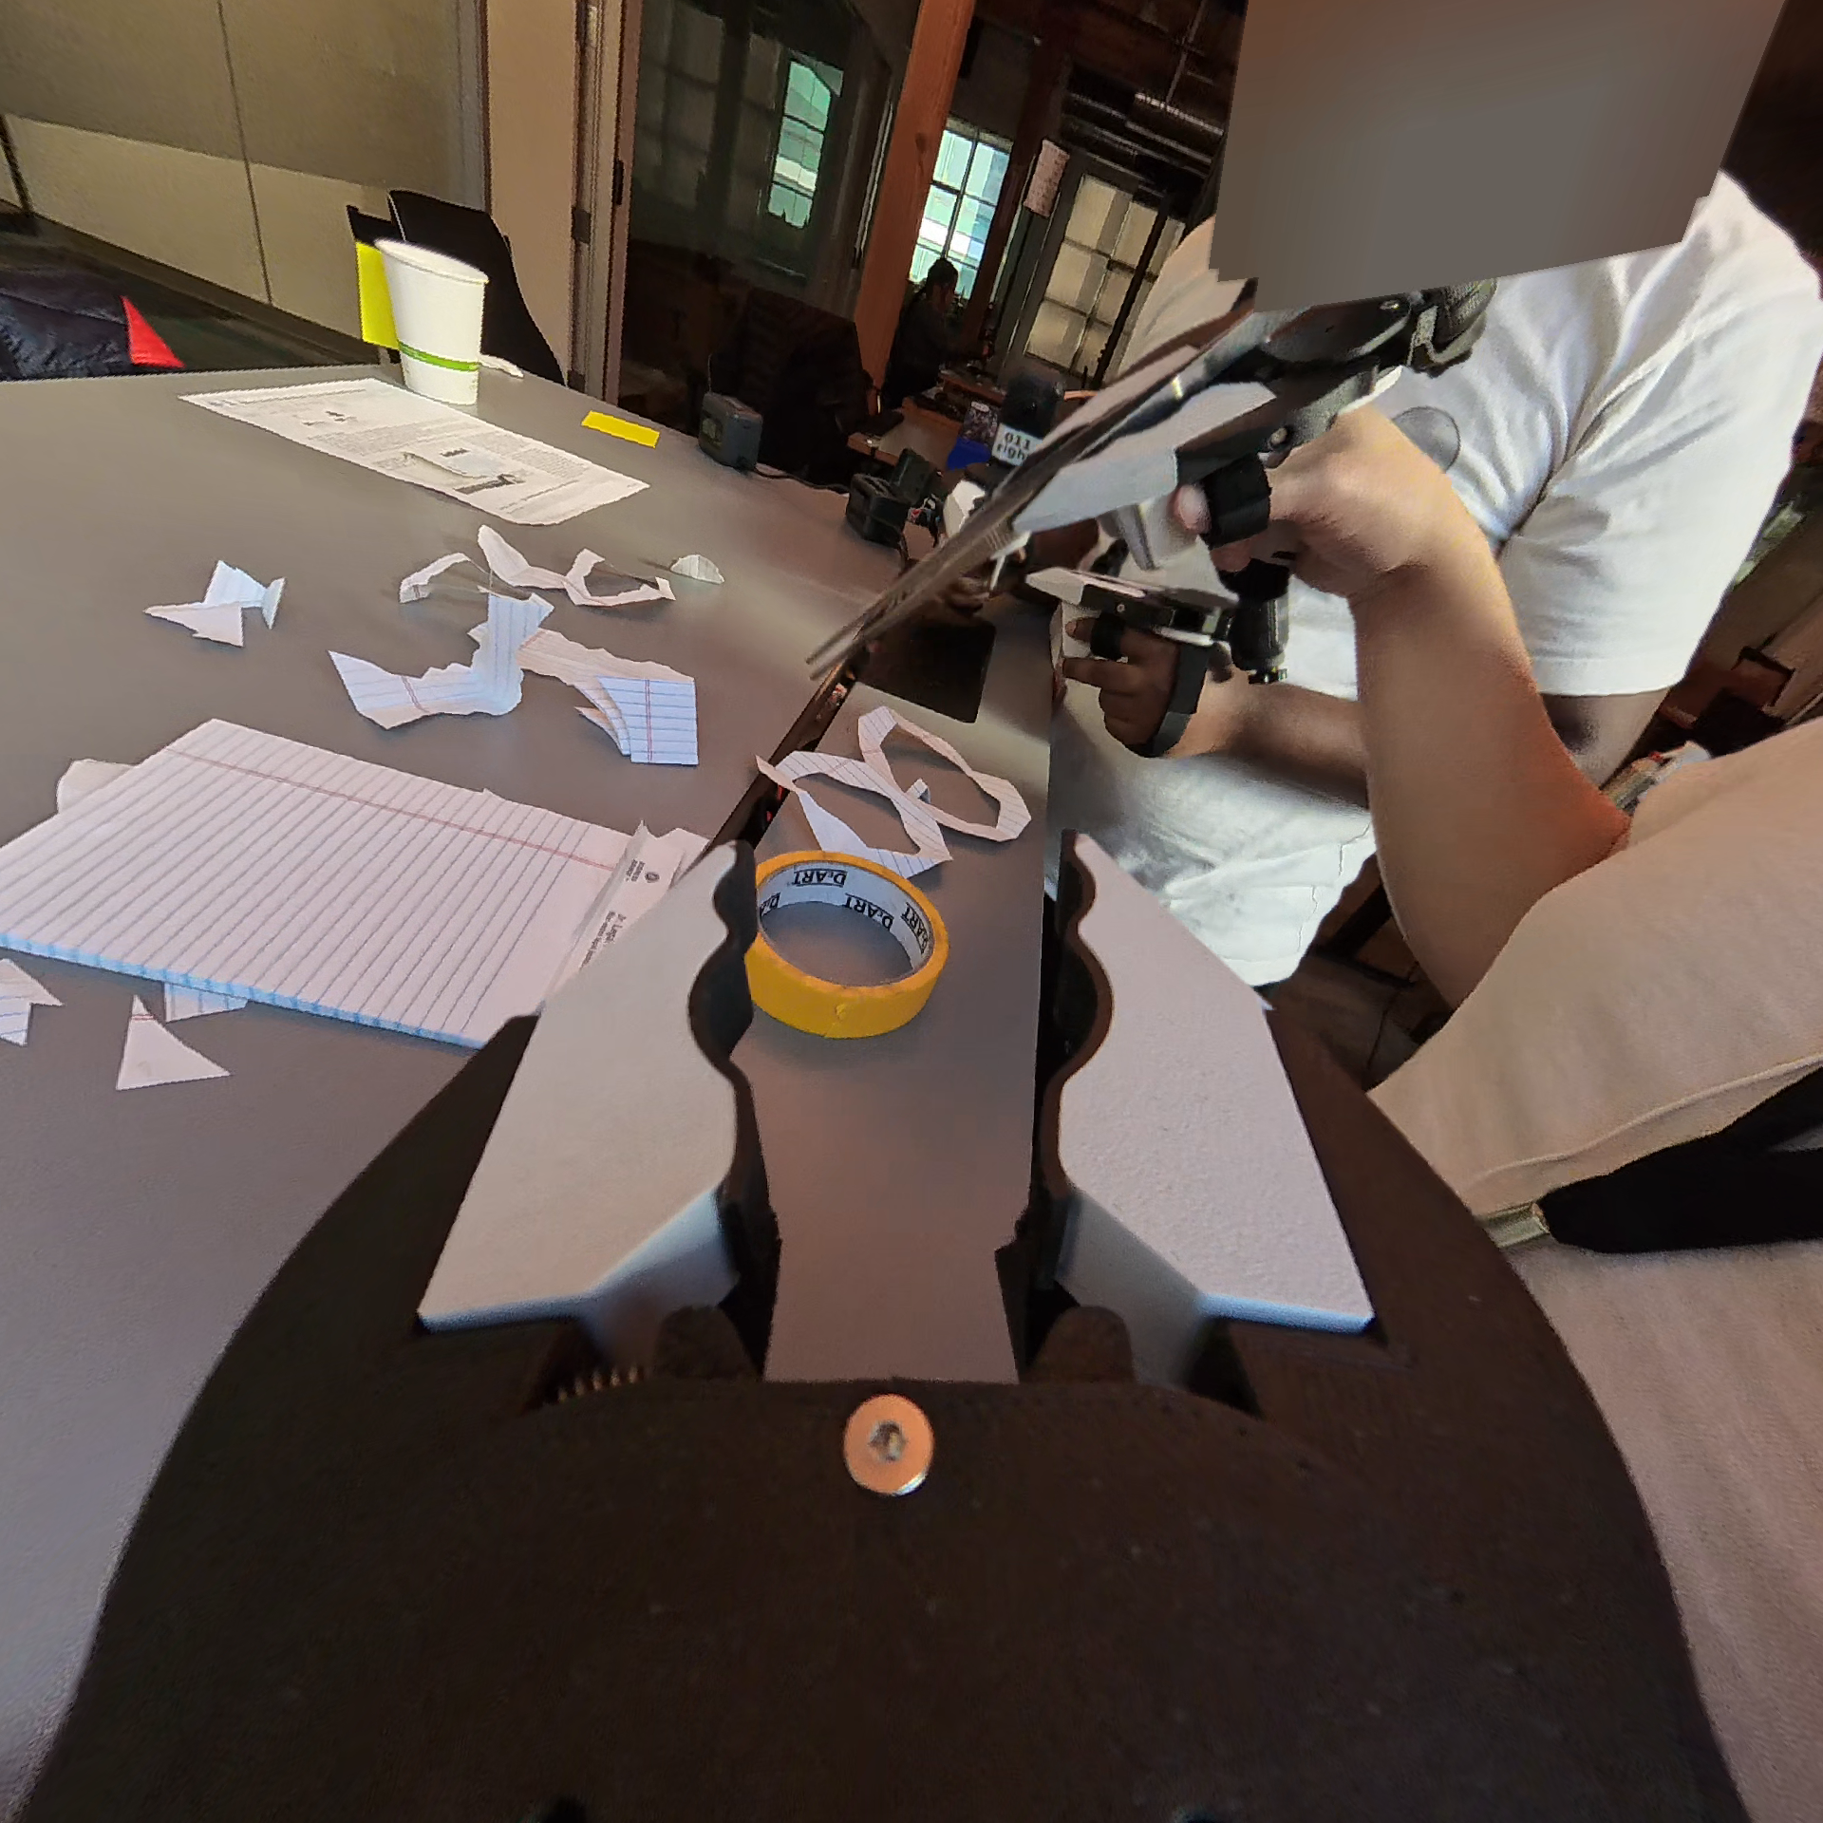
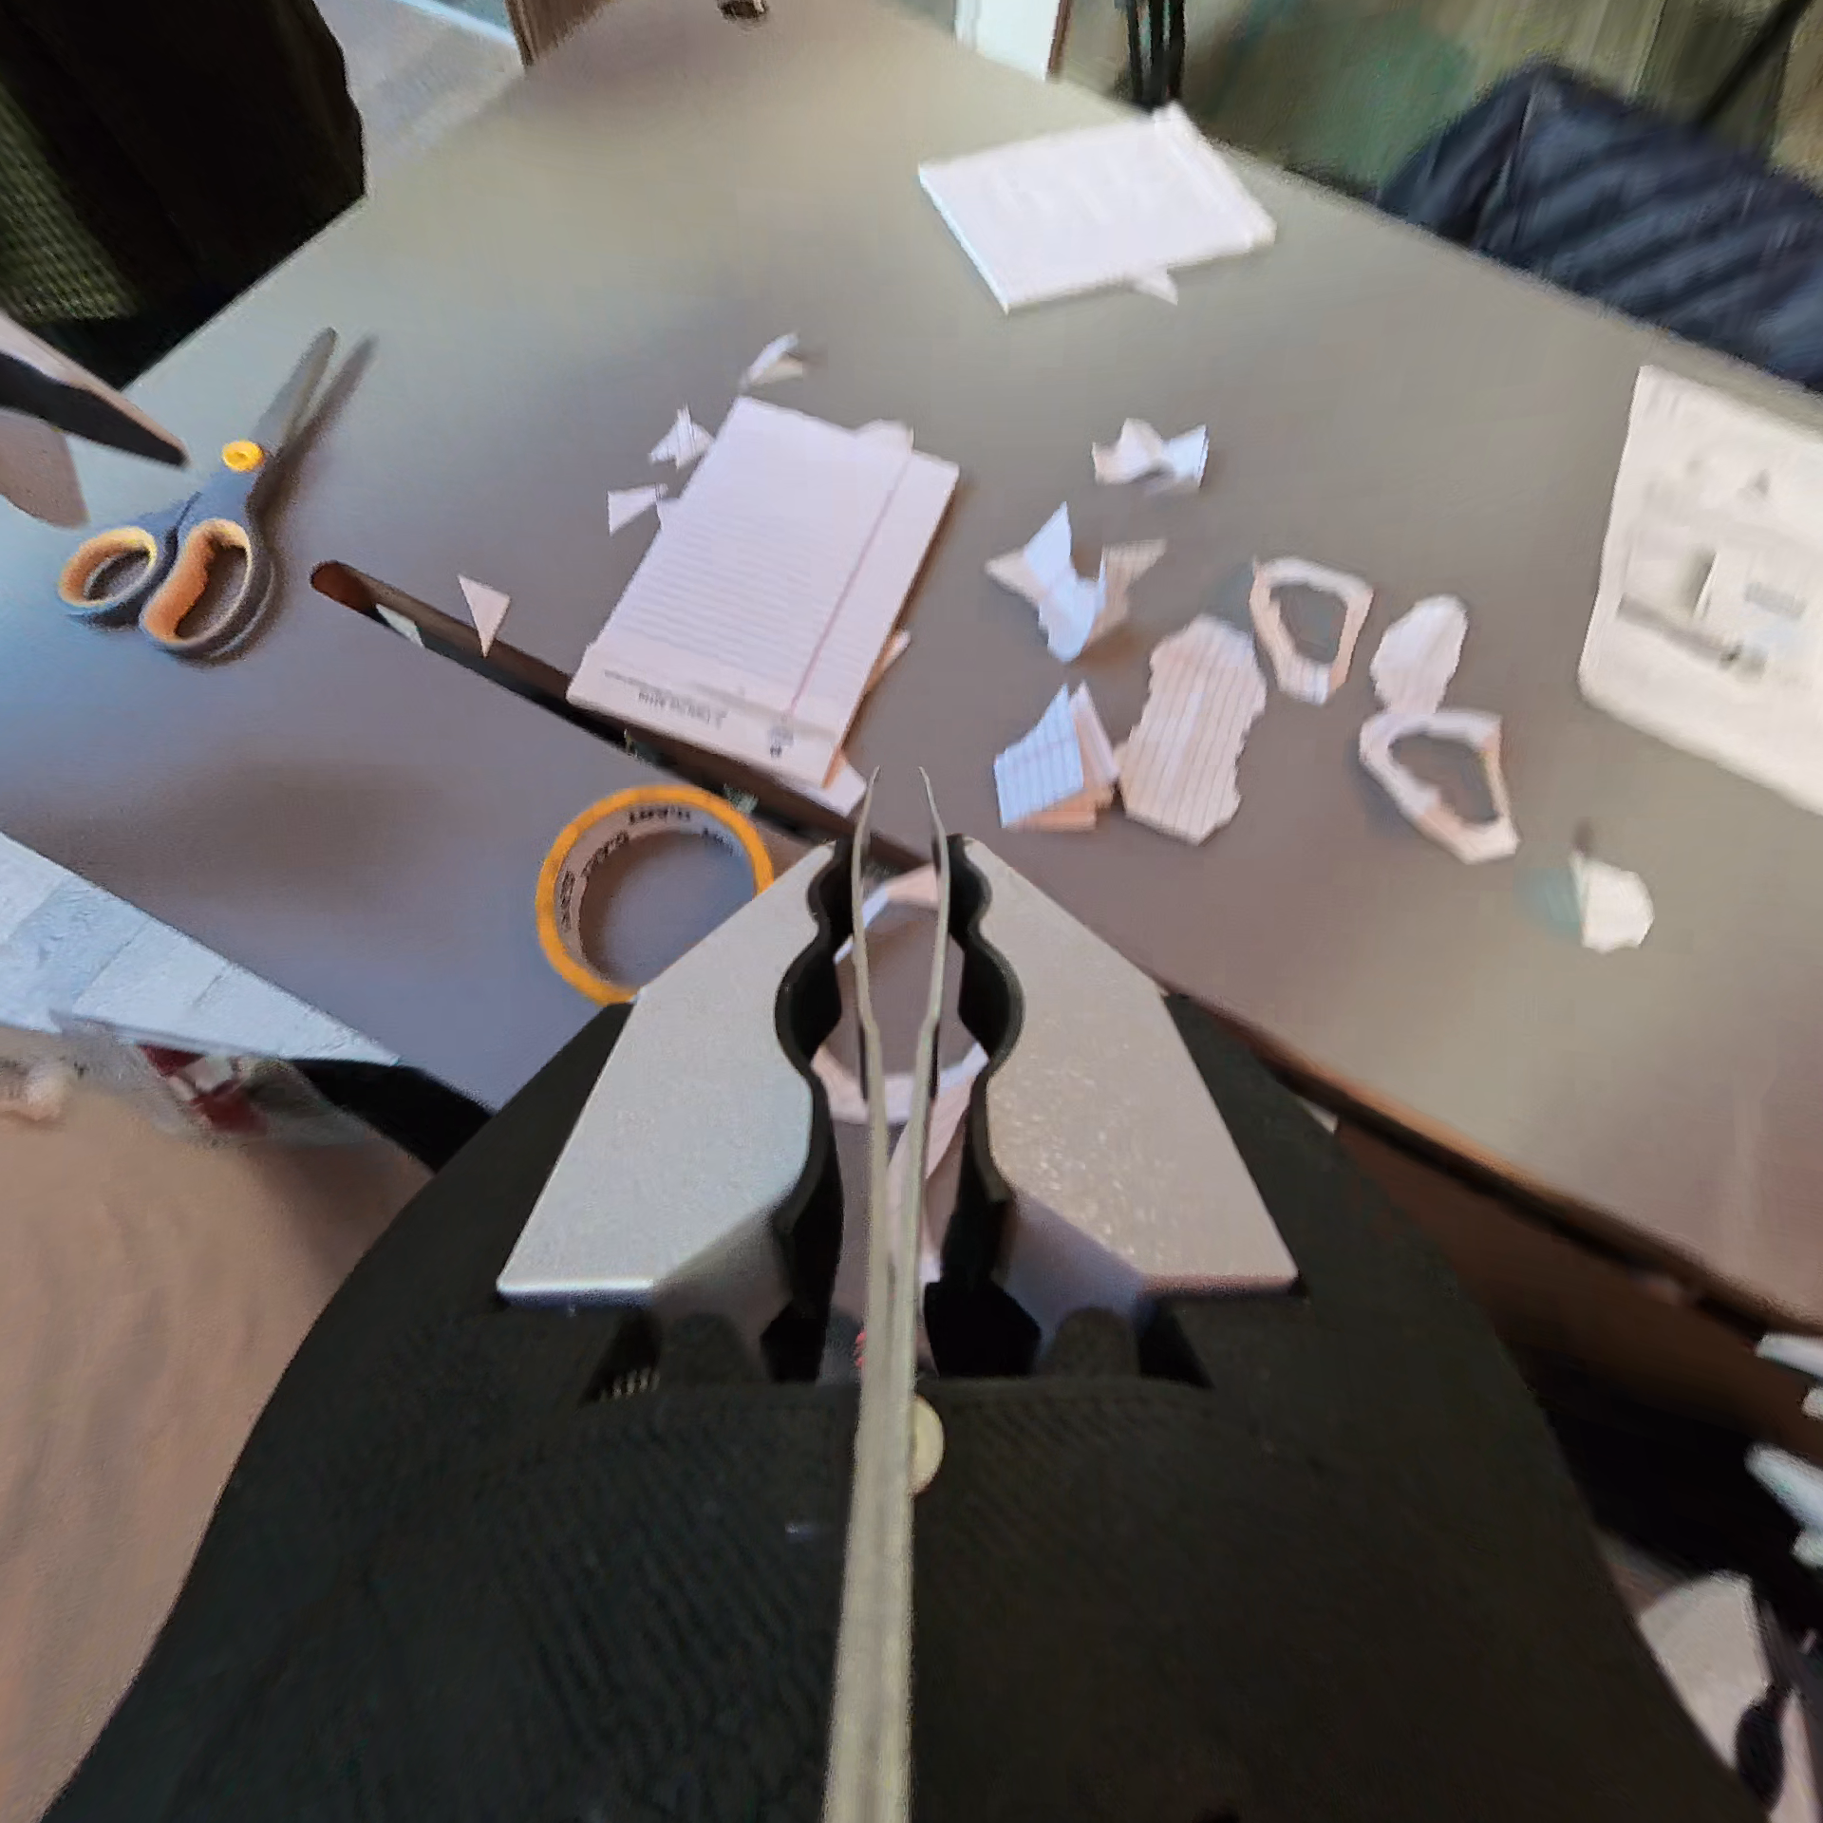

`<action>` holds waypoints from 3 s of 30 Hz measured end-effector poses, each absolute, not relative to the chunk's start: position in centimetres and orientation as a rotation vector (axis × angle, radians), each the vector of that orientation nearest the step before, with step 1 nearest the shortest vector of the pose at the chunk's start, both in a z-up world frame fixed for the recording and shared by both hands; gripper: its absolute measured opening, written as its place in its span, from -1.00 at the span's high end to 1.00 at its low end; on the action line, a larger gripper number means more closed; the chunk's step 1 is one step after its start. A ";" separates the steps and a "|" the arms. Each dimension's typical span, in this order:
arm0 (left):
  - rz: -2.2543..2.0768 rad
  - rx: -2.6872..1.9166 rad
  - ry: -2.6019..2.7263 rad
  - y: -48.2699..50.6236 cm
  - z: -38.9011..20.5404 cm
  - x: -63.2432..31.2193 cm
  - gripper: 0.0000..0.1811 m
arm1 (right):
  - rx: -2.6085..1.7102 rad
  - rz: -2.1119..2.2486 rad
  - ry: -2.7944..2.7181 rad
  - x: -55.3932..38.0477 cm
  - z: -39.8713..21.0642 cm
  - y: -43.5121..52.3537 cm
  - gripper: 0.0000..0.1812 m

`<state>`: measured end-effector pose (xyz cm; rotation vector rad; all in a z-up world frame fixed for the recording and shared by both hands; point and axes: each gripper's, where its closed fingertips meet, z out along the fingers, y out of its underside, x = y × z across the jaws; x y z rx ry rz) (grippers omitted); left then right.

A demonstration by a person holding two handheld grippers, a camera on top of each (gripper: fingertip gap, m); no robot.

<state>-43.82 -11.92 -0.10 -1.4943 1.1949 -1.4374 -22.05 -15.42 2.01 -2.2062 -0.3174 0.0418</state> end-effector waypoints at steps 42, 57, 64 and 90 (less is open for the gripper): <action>-1.032 -1.777 0.741 -6.7 -1.0 -52.8 0.34 | -2.062 0.299 -0.589 -13.8 -7.5 28.7 0.79; -1.063 -1.797 0.782 -5.9 -1.6 -50.8 0.34 | -2.033 0.295 -0.740 -13.0 -7.8 28.0 0.77; -1.055 -1.808 0.788 -6.0 -1.9 -50.9 0.34 | -2.065 0.392 -0.668 -12.5 -8.4 28.7 0.77; -1.061 -1.775 0.806 -7.1 -1.3 -51.7 0.35 | -2.078 0.497 -0.537 -12.9 -8.0 26.5 0.84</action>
